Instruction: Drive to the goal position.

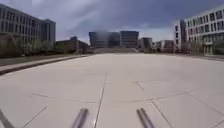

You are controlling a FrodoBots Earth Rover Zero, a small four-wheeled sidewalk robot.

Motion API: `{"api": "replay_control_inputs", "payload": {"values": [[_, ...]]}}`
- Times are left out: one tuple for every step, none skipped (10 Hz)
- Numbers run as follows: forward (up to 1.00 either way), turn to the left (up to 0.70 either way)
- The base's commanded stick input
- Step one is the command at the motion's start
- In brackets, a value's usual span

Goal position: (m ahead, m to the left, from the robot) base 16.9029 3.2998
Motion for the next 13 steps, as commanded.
{"api": "replay_control_inputs", "payload": {"values": [[1.0,0.0],[1.0,0.0],[1.0,0.0],[1.0,0.0],[1.0,0.0],[1.0,0.0],[1.0,0.0],[1.0,0.0],[1.0,0.0],[1.0,0.0],[1.0,0.0],[1.0,0.0],[1.0,0.0]]}}
